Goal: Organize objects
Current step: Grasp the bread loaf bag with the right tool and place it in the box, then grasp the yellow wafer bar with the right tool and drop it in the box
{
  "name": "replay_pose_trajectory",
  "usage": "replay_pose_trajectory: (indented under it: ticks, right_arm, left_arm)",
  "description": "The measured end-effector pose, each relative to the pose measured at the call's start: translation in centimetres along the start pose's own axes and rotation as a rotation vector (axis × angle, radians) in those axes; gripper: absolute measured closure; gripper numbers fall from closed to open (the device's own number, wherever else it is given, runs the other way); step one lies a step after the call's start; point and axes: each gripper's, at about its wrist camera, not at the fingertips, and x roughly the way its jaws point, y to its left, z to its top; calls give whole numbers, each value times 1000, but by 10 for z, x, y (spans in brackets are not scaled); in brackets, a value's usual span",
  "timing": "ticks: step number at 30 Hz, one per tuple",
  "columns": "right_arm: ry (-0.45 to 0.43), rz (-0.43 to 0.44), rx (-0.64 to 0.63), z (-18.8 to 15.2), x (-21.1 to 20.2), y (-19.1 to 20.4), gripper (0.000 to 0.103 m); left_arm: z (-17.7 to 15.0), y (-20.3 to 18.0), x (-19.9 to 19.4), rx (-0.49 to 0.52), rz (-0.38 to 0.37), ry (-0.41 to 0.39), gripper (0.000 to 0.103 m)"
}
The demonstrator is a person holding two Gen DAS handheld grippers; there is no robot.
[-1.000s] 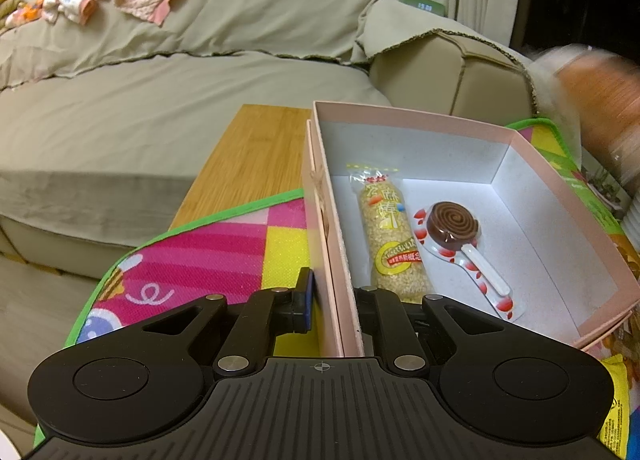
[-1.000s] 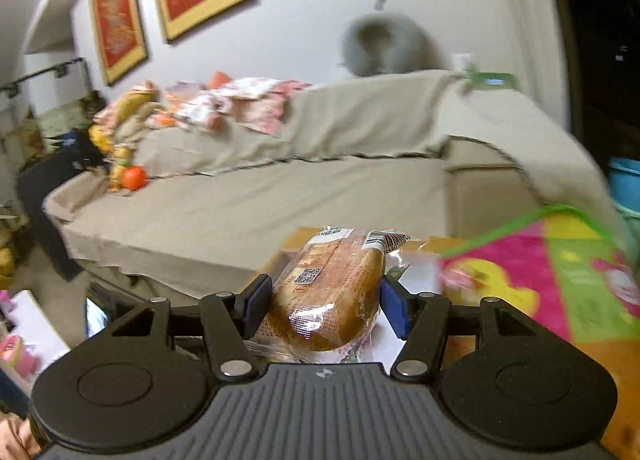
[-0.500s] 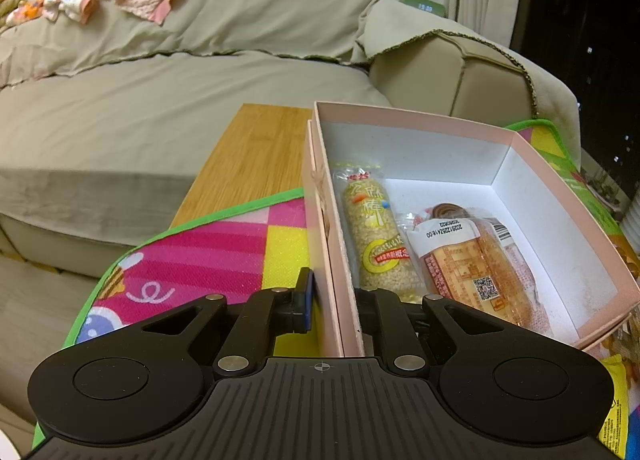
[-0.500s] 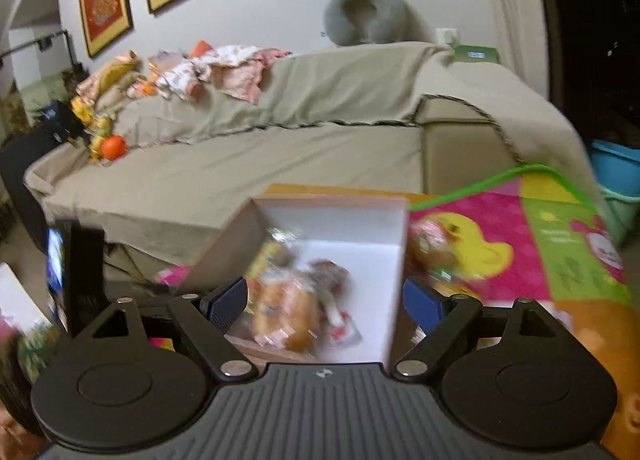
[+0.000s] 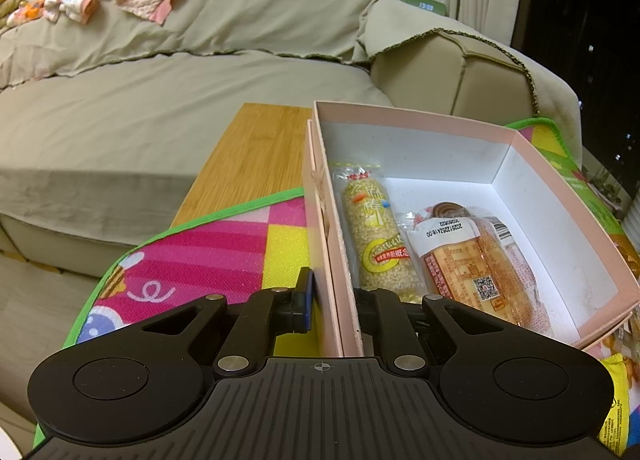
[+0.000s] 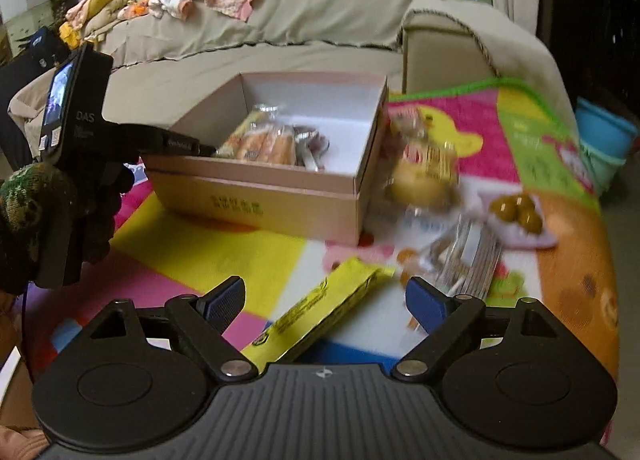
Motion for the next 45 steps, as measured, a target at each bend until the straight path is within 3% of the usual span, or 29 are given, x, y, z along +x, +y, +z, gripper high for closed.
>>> replay_pose_trajectory:
  ticks: [8, 15, 18, 20, 23, 29, 31, 35, 41, 45]
  right_arm:
    - [57, -19, -9, -9, 21, 6, 15]
    - [54, -157, -147, -15, 19, 5, 24]
    - [58, -154, -119, -14, 16, -3, 28]
    - [69, -107, -71, -12, 15, -9, 49]
    - [74, -71, -60, -13, 16, -5, 64]
    - [75, -60, -125, -13, 14, 8, 81]
    - [75, -45, -124, -11, 10, 9, 82]
    - [26, 6, -92, 5, -9, 3, 82]
    - [-137, 74, -42, 55, -45, -4, 82]
    - [-236, 101, -41, 93, -47, 0, 82]
  left_arm:
    - [-1, 0, 0, 1, 0, 0, 90]
    - [-1, 0, 0, 1, 1, 0, 90]
    - [-1, 1, 0, 1, 1, 0, 90]
    - [-1, 0, 0, 2, 1, 0, 90]
    - [-1, 0, 0, 2, 1, 0, 90]
    - [0, 0, 0, 2, 1, 0, 90]
    - [0, 0, 0, 2, 1, 0, 90]
    - [0, 0, 0, 1, 1, 0, 89]
    - [-1, 0, 0, -1, 0, -1, 89]
    - [-1, 0, 0, 0, -2, -1, 89]
